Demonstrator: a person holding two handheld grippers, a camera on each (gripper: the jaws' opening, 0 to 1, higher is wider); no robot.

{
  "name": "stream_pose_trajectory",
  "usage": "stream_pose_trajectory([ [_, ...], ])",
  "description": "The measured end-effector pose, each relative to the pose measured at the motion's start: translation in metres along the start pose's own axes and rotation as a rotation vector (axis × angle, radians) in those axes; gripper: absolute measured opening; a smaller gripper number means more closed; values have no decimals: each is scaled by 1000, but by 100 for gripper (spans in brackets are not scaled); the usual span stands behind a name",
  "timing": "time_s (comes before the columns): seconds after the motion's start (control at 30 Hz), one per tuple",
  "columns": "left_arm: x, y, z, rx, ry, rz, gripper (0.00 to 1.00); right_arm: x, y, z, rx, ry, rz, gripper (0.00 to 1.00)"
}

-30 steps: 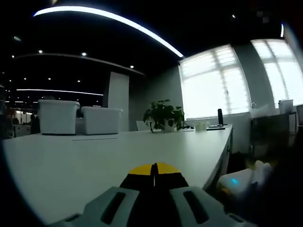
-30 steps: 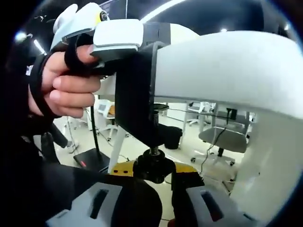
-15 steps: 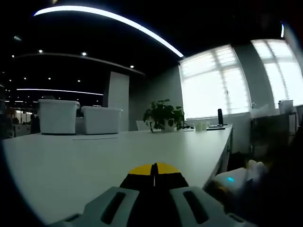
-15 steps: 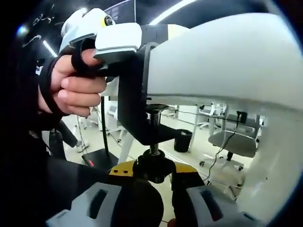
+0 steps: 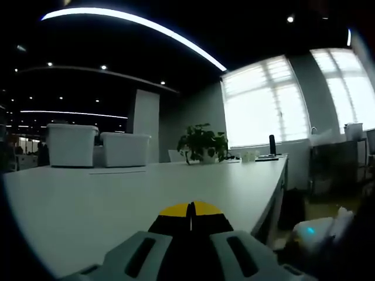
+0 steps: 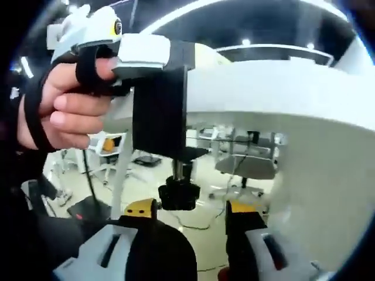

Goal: Clamp the fixed fixture on the desktop, loosen the retaining clip, secure it to the edge of the desk, and tighten the retaining clip.

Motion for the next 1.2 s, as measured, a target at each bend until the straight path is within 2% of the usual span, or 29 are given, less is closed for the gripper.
stream_pose_trajectory([
  [0.07, 0, 0, 0, 3, -7, -1, 1, -3, 2, 1, 20, -89, 4, 48],
  [0.13, 0, 0, 0, 4, -12, -1, 1, -6, 7, 0, 37, -158, -28, 53],
  [0.2, 1, 0, 0, 5, -13, -1, 1, -13, 11, -4, 36, -166, -21, 58],
  [0.43, 0, 0, 0, -1, -14, 6, 1, -21, 11, -19, 16, -214, -4, 56],
  [0.53, 0, 1, 0, 1, -17, 5, 1, -19, 8, -22, -10, -239, -12, 52],
  [0.57, 0, 1, 0, 1, -17, 5, 1, -18, 6, -22, -18, -243, -16, 48],
  [0.6, 0, 1, 1, 1, -17, 4, 1, -17, 7, -20, -24, -259, -26, 40],
  [0.63, 0, 1, 1, 2, -17, 3, 1, -16, 7, -19, -21, -265, -26, 38],
  [0.8, 2, 1, 1, 2, -17, 2, 1, -24, 11, -18, -8, -236, 15, 28],
  [1.0, 2, 1, 1, 2, -15, 2, 1, -22, 10, -21, -5, -229, 4, 28],
  [1.2, 1, 1, 1, -3, -12, 7, 1, -21, 8, -22, 3, -183, -30, 27],
])
Point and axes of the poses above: the point that each gripper's makers call its tool centre point, and the gripper's own axes: z roughly backward along the fingers, x roughly to its right, y roughly out of its top, the point moved 8 cm from there along z, roughly backward along the fingers, and after that the axes turned 6 degrees about x, right-handed, at the moved point
